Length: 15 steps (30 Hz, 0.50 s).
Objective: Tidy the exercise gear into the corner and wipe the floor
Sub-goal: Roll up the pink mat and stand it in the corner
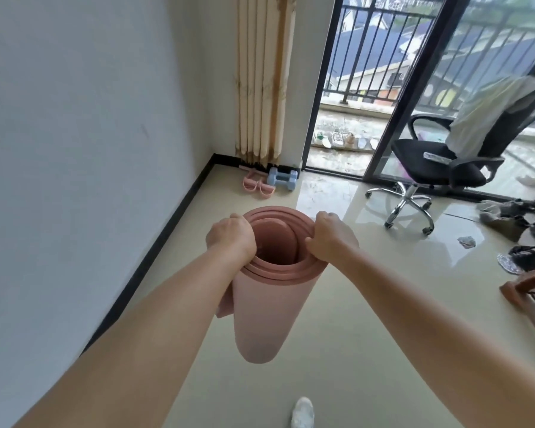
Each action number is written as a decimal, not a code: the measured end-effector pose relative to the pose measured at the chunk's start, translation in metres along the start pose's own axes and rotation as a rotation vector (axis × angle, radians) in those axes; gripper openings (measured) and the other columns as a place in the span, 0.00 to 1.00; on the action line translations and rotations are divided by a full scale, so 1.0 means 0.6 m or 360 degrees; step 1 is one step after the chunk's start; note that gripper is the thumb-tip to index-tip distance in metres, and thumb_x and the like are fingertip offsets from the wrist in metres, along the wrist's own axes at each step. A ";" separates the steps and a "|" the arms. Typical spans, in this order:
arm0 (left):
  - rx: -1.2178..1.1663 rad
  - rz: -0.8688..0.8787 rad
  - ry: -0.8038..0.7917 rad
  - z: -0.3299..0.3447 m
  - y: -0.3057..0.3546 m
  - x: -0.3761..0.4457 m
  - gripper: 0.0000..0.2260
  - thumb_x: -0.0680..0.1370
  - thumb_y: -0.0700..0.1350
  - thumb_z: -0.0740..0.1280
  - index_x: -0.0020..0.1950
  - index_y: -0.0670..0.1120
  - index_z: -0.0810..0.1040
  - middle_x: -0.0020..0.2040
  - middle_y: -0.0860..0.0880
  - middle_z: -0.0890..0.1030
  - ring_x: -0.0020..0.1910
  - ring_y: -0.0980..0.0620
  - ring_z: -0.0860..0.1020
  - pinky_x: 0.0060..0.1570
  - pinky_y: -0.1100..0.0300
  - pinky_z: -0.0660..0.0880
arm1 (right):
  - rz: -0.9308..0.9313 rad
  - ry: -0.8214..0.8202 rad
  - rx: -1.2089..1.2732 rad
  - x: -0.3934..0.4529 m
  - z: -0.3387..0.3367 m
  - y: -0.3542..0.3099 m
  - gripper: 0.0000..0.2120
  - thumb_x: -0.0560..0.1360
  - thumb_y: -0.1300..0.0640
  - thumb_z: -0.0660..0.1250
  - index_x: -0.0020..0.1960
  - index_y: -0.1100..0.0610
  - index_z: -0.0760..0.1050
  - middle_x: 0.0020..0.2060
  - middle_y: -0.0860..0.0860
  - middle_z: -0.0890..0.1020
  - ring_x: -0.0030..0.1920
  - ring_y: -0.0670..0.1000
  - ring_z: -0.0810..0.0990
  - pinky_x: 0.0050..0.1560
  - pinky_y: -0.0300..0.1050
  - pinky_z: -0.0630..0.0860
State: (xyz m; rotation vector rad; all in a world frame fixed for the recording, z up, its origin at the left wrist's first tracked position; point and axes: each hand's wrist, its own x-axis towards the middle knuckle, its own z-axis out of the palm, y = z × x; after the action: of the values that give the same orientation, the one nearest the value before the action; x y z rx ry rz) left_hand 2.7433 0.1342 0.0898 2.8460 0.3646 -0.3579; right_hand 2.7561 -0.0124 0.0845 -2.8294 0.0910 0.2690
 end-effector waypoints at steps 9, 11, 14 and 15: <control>0.0035 -0.0227 -0.0060 -0.063 0.129 0.376 0.19 0.79 0.38 0.60 0.69 0.36 0.64 0.68 0.40 0.71 0.67 0.42 0.71 0.62 0.54 0.71 | -0.0219 -0.0066 -0.0006 0.426 -0.053 -0.016 0.17 0.76 0.63 0.59 0.64 0.64 0.67 0.62 0.59 0.71 0.59 0.59 0.75 0.48 0.45 0.72; 0.0008 -0.0278 -0.0062 -0.089 0.153 0.455 0.20 0.78 0.38 0.61 0.70 0.36 0.64 0.68 0.40 0.71 0.67 0.42 0.71 0.63 0.54 0.71 | -0.0271 -0.0085 -0.0009 0.521 -0.072 -0.033 0.19 0.76 0.63 0.60 0.65 0.64 0.66 0.62 0.60 0.70 0.60 0.60 0.74 0.52 0.47 0.74; -0.0051 -0.0351 -0.0045 -0.122 0.174 0.568 0.21 0.78 0.39 0.62 0.70 0.37 0.63 0.68 0.40 0.71 0.67 0.42 0.71 0.62 0.54 0.71 | -0.0342 -0.0083 -0.0030 0.646 -0.097 -0.063 0.17 0.75 0.63 0.61 0.62 0.64 0.67 0.62 0.61 0.71 0.59 0.61 0.74 0.49 0.48 0.72; -0.0067 -0.0376 -0.0036 -0.131 0.176 0.607 0.22 0.78 0.40 0.63 0.70 0.37 0.63 0.68 0.40 0.71 0.67 0.42 0.71 0.62 0.54 0.71 | -0.0371 -0.0088 -0.0033 0.688 -0.102 -0.075 0.16 0.75 0.63 0.61 0.62 0.64 0.67 0.61 0.61 0.71 0.60 0.61 0.74 0.49 0.47 0.71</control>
State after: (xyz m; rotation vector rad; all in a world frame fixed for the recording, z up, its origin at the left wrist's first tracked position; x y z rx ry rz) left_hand 3.1307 0.1347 0.0875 2.7605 0.6985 -0.4206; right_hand 3.1756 -0.0019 0.0751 -2.8157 -0.2535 0.2962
